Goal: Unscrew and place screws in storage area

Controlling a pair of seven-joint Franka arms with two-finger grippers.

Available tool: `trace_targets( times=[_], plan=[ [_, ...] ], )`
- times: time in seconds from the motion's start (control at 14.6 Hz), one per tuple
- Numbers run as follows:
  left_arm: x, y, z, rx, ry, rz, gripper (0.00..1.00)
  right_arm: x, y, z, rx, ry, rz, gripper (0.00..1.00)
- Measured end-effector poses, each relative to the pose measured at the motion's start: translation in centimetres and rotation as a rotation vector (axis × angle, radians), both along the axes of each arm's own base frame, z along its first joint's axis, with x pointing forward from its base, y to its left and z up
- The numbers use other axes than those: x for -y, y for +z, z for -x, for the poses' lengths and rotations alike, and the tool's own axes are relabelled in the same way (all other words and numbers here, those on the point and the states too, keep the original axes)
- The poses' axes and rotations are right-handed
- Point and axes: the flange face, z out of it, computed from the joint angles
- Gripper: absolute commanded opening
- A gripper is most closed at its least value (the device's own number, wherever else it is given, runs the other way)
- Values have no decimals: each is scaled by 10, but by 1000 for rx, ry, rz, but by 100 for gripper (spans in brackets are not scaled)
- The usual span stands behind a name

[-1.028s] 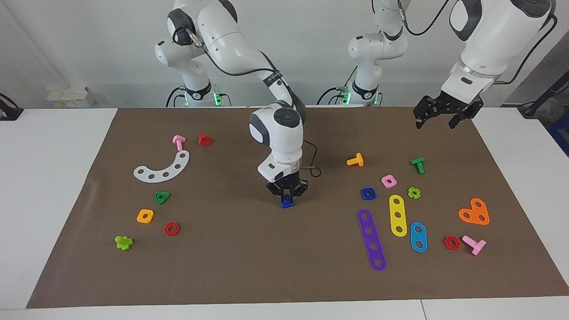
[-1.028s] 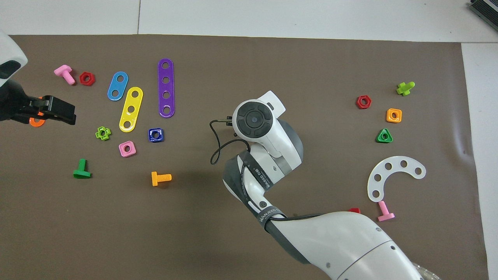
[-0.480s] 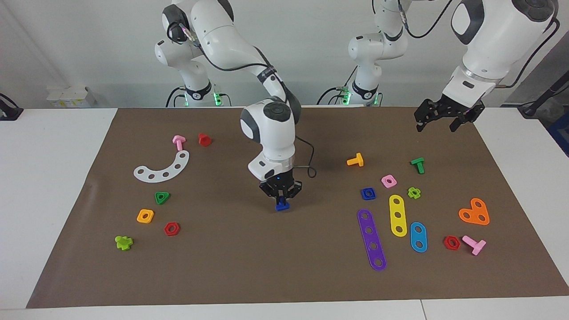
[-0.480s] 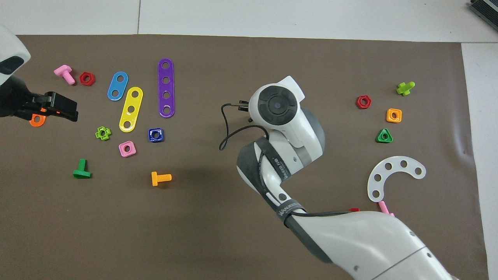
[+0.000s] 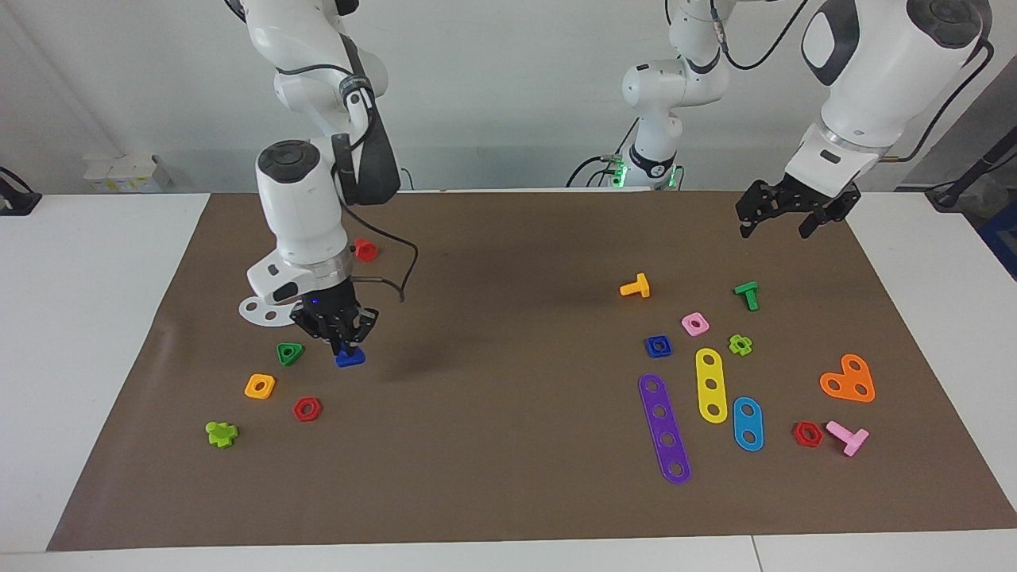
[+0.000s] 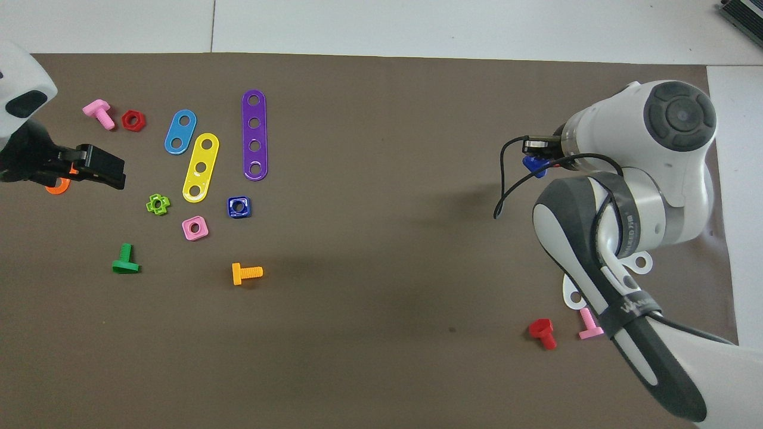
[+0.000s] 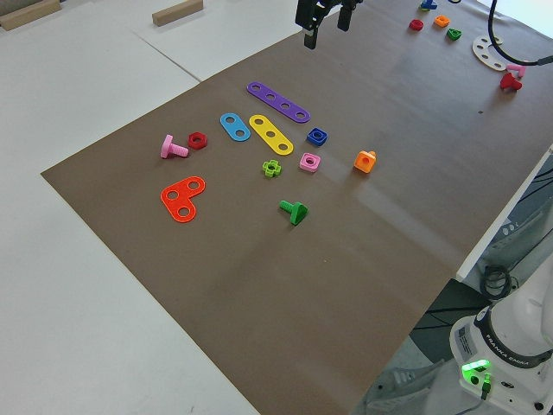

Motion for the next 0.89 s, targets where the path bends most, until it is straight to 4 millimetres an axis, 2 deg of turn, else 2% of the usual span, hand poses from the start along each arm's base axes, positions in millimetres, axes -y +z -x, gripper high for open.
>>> trace_targets(
  times=[0.34, 0.55, 0.62, 0.69, 0.89],
  plan=[
    [12, -6, -2, 21, -20, 3, 100, 45, -78, 37, -20, 63, -29, 0],
    [9, -8, -2, 28, -15, 2, 100, 64, -97, 47, -32, 64, -23, 0],
    [8, -8, -2, 33, -12, 2, 100, 66, -100, 49, -33, 63, -23, 16],
    [7, -9, -2, 35, -10, 2, 100, 66, -103, 51, -38, 63, -23, 99],
    [2, -9, -3, 37, -2, 2, 100, 66, -105, 52, -42, 36, -29, 100]
  ],
)
